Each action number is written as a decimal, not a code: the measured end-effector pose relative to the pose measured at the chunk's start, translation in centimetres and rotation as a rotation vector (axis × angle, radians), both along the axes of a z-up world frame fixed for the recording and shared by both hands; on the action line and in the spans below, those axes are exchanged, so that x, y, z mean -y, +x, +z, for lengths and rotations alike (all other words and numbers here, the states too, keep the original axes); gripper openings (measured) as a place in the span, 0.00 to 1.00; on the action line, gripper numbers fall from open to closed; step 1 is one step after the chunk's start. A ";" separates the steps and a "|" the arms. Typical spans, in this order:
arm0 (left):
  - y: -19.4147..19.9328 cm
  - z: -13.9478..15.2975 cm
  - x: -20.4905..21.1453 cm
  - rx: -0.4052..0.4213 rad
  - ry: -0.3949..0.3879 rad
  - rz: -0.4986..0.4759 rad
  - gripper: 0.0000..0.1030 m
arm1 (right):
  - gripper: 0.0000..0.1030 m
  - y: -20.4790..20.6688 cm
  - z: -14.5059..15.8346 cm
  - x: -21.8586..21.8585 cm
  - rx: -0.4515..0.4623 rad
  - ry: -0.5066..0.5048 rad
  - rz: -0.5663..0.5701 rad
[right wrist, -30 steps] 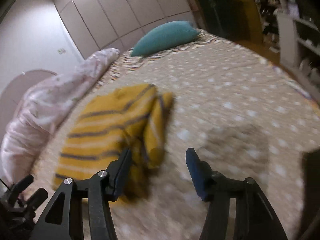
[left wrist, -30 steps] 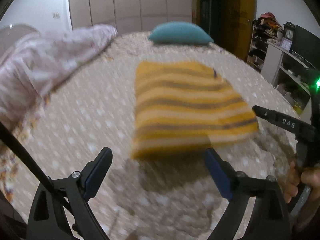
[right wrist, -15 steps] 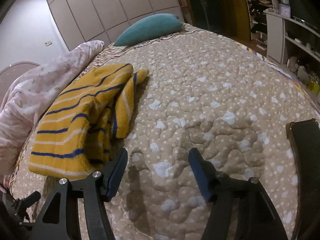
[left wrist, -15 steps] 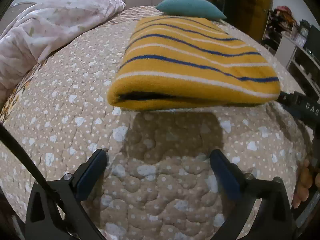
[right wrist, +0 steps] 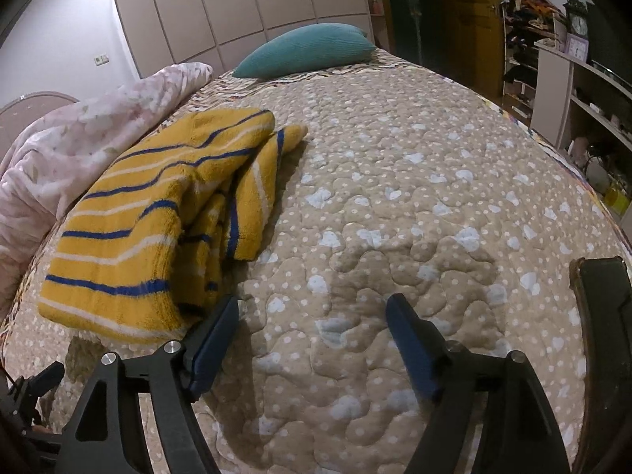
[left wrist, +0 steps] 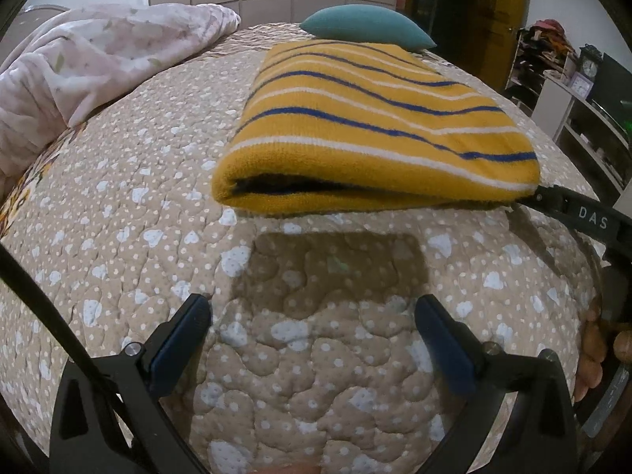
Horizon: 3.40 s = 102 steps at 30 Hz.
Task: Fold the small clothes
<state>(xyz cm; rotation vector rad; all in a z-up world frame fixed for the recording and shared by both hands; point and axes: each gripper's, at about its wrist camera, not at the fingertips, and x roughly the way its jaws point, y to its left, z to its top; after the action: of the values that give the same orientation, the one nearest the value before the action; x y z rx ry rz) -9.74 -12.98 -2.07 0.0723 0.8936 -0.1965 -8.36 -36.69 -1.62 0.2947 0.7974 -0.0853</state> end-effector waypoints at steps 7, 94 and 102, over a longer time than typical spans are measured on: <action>-0.1 0.0 0.0 0.001 0.003 0.008 1.00 | 0.83 0.2 0.0 -0.3 -0.010 -0.008 0.012; -0.3 0.5 1.0 -0.065 0.065 0.088 1.00 | 0.97 -1.8 -0.8 -3.7 -0.060 -0.199 -0.071; -0.4 0.6 1.0 -0.056 0.069 0.092 1.00 | 0.97 -1.8 -0.9 -3.7 -0.059 -0.199 -0.071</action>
<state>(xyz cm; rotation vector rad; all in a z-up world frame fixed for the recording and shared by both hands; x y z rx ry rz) -10.14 -13.98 -1.52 0.0901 0.9575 -0.0827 -10.14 -33.03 -2.47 0.1320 0.8303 -0.2394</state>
